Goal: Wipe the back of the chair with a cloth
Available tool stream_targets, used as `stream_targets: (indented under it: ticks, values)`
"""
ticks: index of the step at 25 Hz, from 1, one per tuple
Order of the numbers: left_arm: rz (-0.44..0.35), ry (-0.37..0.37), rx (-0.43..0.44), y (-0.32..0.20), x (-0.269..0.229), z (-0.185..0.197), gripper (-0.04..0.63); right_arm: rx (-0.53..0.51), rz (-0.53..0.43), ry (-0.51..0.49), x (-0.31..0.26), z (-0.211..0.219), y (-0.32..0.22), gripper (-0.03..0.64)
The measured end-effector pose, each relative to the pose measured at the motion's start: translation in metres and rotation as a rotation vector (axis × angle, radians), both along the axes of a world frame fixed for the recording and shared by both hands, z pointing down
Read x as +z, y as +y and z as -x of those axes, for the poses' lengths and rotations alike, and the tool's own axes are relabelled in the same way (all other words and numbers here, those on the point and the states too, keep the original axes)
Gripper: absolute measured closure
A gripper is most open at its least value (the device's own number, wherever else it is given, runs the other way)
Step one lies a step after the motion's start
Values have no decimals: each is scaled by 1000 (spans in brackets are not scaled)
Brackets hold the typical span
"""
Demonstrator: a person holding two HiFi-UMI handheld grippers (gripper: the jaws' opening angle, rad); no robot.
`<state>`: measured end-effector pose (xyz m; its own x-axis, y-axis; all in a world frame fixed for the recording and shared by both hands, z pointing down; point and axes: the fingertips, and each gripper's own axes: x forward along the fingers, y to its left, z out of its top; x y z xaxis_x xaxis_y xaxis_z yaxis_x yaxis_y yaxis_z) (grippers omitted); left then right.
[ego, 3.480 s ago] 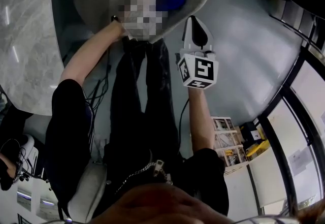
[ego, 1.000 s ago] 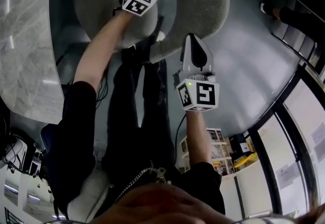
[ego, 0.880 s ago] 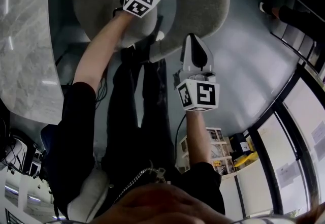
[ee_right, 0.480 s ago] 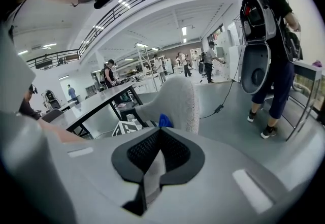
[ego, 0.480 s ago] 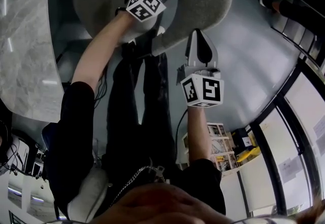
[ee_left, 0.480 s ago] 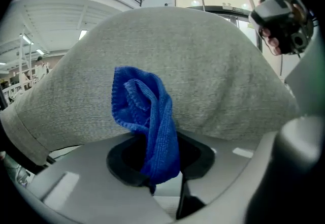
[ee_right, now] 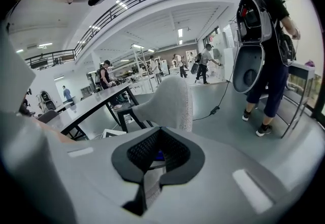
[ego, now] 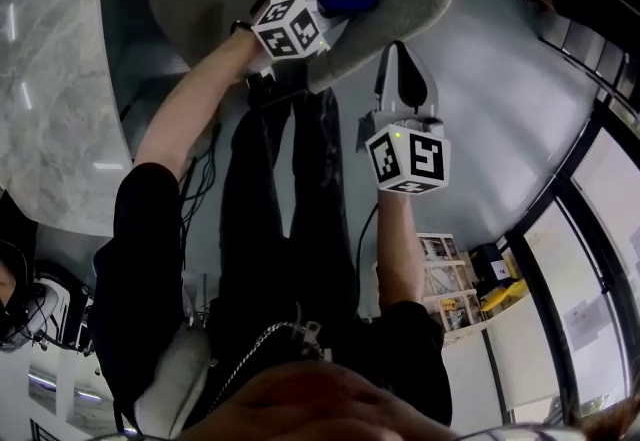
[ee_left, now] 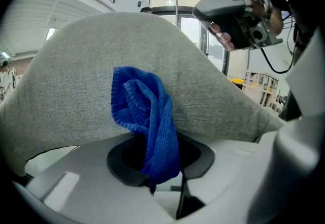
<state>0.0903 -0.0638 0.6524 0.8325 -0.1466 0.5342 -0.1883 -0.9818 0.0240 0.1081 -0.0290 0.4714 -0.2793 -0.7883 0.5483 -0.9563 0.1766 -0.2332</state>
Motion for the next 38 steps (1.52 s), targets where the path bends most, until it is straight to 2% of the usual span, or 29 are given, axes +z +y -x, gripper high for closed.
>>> stream_targets:
  ticks: [12,20,29,33,35,38]
  values:
    - [29,-42,184,70,1,12,485,-36,11,41,-4,9,29,614]
    - [92,-52,216,105,0,27,485,-57,4,52,-17,18,40,614]
    - [149,-135,311,131,-18,56,485,-93,-18,53,-47,40,47,614]
    - [173,-121,275,135,-32,72,485,-110,-30,52,-60,54,47,614]
    - [184,-91,197,133,-51,85,483,-114,-35,48,-71,61,49,614]
    - [178,-40,30,120,-89,101,483,-130,-37,58,-86,65,50,614]
